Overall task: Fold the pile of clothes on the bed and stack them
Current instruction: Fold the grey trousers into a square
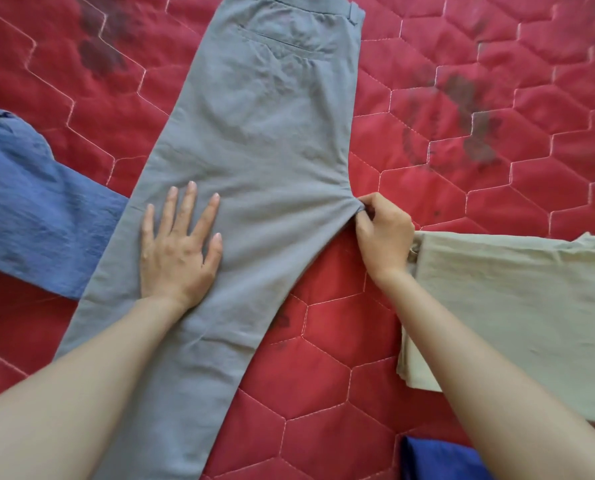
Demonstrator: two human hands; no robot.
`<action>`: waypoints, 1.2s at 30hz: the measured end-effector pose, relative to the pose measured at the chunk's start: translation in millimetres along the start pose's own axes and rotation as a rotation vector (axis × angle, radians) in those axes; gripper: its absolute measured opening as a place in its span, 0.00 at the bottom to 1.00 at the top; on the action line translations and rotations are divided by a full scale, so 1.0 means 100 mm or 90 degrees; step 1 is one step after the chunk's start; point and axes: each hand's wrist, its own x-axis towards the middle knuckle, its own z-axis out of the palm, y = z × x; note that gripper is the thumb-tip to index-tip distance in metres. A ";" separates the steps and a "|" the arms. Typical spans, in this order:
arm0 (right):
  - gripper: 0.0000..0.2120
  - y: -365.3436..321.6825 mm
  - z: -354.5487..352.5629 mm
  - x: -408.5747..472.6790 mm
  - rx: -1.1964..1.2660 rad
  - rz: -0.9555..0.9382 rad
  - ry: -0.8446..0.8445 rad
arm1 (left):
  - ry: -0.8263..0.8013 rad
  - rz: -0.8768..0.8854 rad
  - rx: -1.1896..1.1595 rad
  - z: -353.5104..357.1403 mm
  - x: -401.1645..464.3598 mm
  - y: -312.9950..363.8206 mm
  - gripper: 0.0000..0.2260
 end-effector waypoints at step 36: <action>0.26 -1.17 0.53 -0.30 -0.241 0.028 -0.056 | -0.064 0.006 -0.011 -0.06 0.02 0.02 0.25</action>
